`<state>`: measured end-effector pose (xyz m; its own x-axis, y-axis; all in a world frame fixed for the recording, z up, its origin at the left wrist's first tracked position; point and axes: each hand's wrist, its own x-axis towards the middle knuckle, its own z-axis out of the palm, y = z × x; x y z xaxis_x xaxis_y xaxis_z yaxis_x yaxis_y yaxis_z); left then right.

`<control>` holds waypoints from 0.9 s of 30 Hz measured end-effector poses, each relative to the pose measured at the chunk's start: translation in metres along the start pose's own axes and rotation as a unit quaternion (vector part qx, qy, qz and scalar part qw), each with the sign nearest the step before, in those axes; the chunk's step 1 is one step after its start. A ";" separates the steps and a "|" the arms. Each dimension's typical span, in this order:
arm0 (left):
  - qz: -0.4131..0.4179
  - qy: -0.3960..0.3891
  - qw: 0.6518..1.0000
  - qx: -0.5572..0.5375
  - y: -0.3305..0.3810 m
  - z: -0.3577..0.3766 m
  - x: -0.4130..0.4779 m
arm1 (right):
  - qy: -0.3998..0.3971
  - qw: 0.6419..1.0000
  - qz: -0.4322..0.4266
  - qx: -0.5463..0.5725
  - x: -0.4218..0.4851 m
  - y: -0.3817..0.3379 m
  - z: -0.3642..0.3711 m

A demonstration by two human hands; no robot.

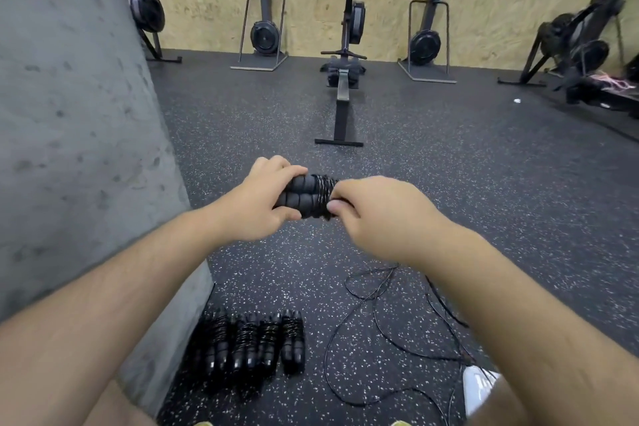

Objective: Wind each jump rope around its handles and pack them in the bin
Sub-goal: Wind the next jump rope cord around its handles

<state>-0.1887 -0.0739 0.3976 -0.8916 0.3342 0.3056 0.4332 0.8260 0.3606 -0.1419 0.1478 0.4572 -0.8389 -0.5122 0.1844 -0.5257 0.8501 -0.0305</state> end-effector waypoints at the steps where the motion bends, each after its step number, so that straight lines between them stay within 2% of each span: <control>1: 0.007 -0.013 1.000 0.001 0.005 0.000 -0.001 | 0.035 0.999 -0.002 -0.023 0.005 0.004 0.000; 4: 0.038 -0.062 0.997 -0.030 0.019 -0.006 -0.006 | 0.109 0.994 -0.009 -0.015 0.021 0.026 0.001; 7: 0.059 -0.092 0.991 -0.082 0.036 -0.013 -0.015 | 0.118 0.991 -0.018 0.058 0.034 0.053 0.009; 9: 0.028 -0.103 0.978 -0.180 0.050 -0.018 -0.019 | 0.097 0.982 -0.010 0.164 0.040 0.067 0.021; 11: -0.011 -0.136 0.933 -0.332 0.062 -0.022 -0.025 | 0.071 0.955 0.011 0.286 0.043 0.078 0.033; 13: -0.020 -0.116 0.908 -0.402 0.067 -0.022 -0.027 | 0.000 0.920 0.042 0.389 0.039 0.077 0.041; 14: -0.018 -0.083 0.907 -0.411 0.070 -0.021 -0.026 | -0.051 0.922 0.044 0.381 0.036 0.071 0.045; 16: -0.031 -0.001 0.921 -0.389 0.067 -0.016 -0.021 | -0.097 0.940 0.039 0.325 0.030 0.052 0.054; 19: -0.053 0.071 0.956 -0.280 0.051 -0.006 -0.012 | -0.112 0.931 0.057 0.342 0.028 0.016 0.060; 22: -0.070 0.100 0.986 -0.110 0.034 0.001 -0.005 | -0.111 0.944 0.042 0.306 0.029 -0.008 0.063; 25: -0.089 0.100 0.988 -0.081 0.030 0.006 -0.002 | -0.094 0.959 0.040 0.263 0.024 -0.013 0.060; 27: -0.094 0.099 0.989 -0.053 0.028 0.008 -0.001 | -0.099 0.957 0.039 0.269 0.020 -0.012 0.055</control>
<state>-0.1768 -0.0476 0.3999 -0.9188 0.0745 0.3876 0.2828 0.8093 0.5149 -0.1603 0.1203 0.4068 -0.8609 -0.5081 -0.0267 -0.4123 0.7275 -0.5484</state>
